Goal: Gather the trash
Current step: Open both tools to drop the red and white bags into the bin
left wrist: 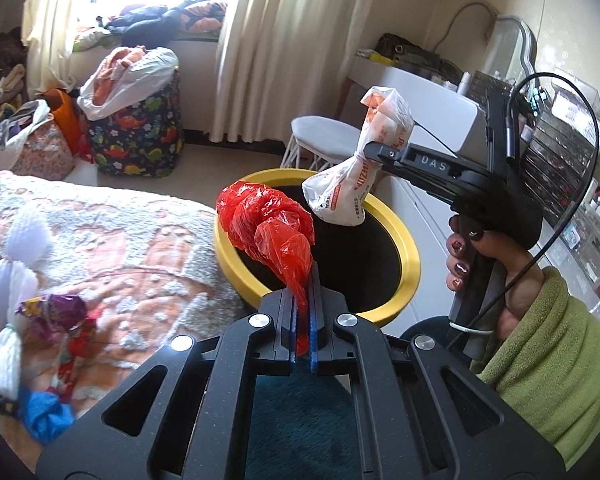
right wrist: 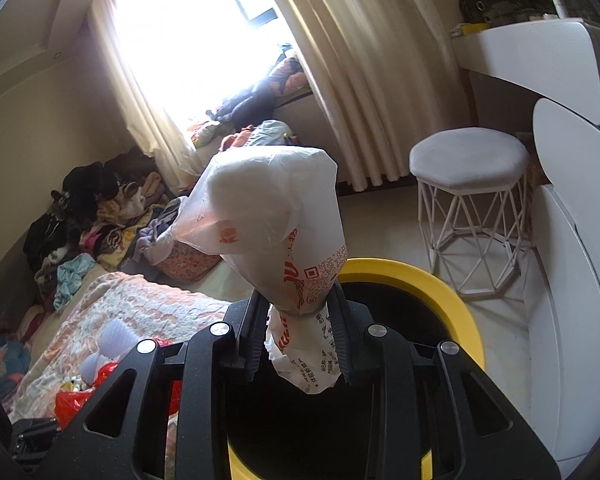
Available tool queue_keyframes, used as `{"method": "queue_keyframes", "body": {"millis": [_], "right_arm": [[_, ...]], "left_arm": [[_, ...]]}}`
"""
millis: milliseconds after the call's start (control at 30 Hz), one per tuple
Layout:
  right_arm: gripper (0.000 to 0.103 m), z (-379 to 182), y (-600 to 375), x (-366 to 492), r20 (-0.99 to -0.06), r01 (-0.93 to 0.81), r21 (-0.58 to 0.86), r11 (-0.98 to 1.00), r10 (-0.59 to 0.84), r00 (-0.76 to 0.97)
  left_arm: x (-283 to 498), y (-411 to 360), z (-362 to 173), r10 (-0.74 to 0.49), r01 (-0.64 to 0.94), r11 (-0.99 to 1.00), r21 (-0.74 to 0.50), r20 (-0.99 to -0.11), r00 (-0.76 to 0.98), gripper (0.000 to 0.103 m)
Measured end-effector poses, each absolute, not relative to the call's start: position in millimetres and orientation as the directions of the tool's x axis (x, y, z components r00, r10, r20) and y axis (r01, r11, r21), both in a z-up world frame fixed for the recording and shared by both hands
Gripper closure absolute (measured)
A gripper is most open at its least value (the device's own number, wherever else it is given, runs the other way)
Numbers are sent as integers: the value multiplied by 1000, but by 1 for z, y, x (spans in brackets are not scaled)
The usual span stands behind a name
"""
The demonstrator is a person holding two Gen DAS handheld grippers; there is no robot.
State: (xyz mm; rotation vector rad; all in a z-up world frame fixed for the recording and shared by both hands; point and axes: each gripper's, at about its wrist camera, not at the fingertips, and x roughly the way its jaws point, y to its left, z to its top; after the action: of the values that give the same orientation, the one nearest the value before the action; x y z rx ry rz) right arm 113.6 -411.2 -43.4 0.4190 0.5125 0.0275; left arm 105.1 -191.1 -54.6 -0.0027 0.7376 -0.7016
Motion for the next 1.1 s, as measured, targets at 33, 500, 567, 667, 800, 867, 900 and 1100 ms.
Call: {"method": "queue_keyframes", "body": {"millis": [33,500,567,667,800,867,900,1100], "right_arm": [[75,-45,-414,113,-474,85,398,913,126,872],[70,-61,-431,118,-540,175,395,902,73,839],[58,-64,-429,120,-555,183,373,909,61,830],[45,-66,-423,122,-562,189,354,916,46,826],[38,-66,-413,123,-559,176,332,927,43,828],[35,-64,-407,124,-554,161,321,933,47,831],[34,-62,-403,124,-552,153,316,936,50,833],[29,-53,-380,124,-532,90,304,948,91,842]], "left_arm": [[107,-195,-57,-589,591,771,-238,-621,518,102],[135,-224,-81,-572,590,769,-244,-674,467,101],[143,-218,-88,-549,548,795,-261,-693,467,72],[142,-205,-90,-509,501,832,-239,-689,517,31],[132,-193,-81,-474,474,858,-199,-663,580,11],[128,-187,-77,-465,463,865,-191,-650,601,11],[127,-185,-75,-459,456,870,-188,-645,611,11],[120,-164,-65,-419,406,897,-172,-619,664,11]]}}
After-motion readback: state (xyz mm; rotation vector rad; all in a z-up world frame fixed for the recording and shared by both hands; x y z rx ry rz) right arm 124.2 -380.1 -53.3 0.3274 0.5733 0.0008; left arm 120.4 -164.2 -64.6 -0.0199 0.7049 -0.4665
